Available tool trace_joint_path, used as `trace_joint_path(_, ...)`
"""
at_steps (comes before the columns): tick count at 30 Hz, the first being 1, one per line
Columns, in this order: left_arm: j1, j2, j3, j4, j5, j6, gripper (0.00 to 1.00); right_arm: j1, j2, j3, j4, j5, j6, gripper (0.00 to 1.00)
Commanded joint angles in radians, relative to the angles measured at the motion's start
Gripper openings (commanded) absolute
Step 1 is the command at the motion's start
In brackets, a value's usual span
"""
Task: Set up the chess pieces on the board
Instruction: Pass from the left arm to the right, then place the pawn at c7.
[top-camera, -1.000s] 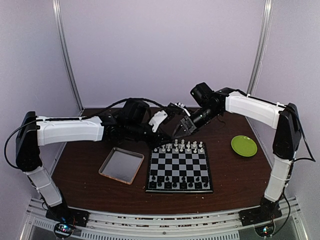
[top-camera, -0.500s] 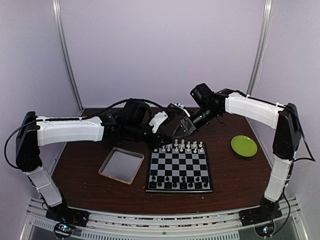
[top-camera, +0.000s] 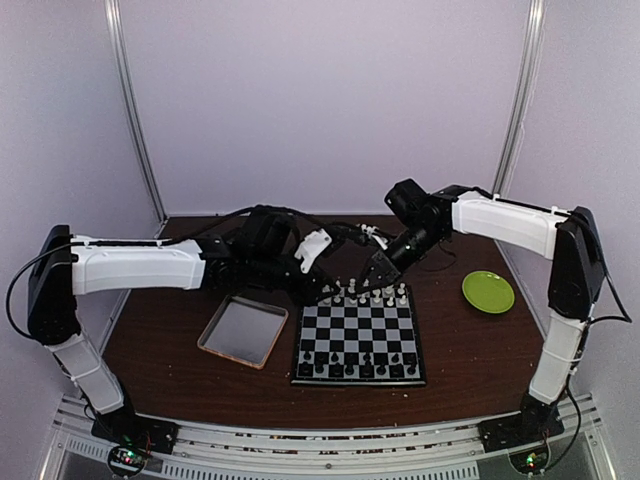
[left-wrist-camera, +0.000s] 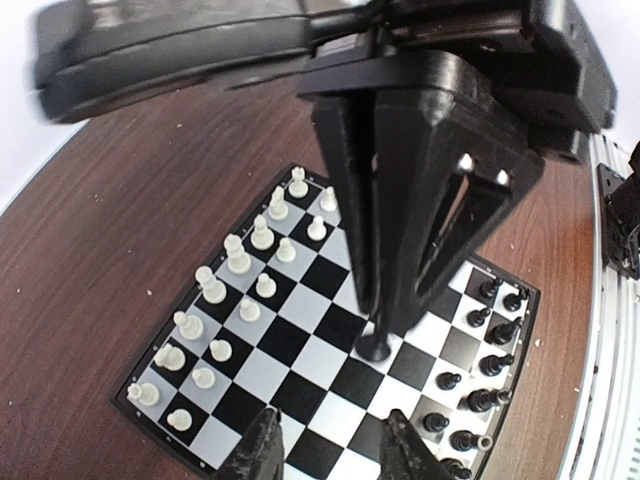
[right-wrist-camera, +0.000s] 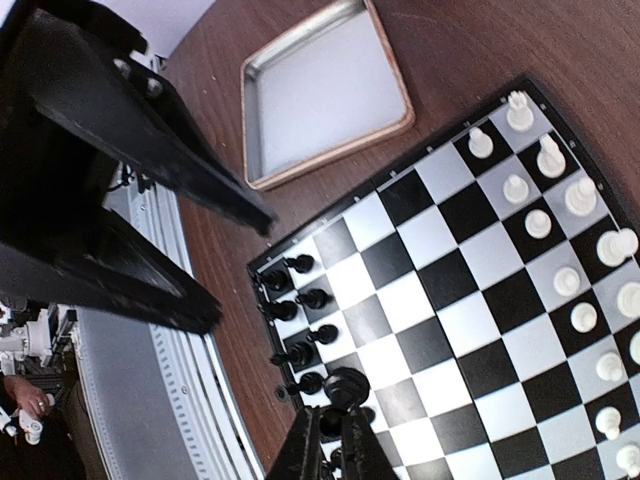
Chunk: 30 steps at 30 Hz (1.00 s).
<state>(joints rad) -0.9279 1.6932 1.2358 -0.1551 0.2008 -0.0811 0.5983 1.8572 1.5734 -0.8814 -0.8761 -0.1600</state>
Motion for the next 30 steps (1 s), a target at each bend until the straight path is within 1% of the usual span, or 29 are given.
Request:
trace_joint_path(1,-0.005,-0.067,-0.053,0.022,-0.034,0.013,0.35,-0.008,-0.061,-0.051,-0.08,0.152,-0.135,0.08)
trace_joint_path(6,0.005,-0.111,-0.124,0.032,-0.066,-0.006,0.35,-0.008,-0.124,-0.159,-0.078,0.276,-0.224,0.09)
trace_joint_path(11,0.024,-0.128,-0.153,0.031,-0.076,-0.013,0.35,-0.005,-0.169,-0.267,-0.065,0.337,-0.276,0.09)
trace_joint_path(15,0.036,-0.129,-0.149,0.019,-0.077,-0.011,0.34,0.007,-0.18,-0.317,-0.05,0.33,-0.288,0.08)
trace_joint_path(30,0.044,-0.136,-0.161,0.0,-0.076,-0.019,0.34,0.121,-0.14,-0.365,0.029,0.315,-0.256,0.09)
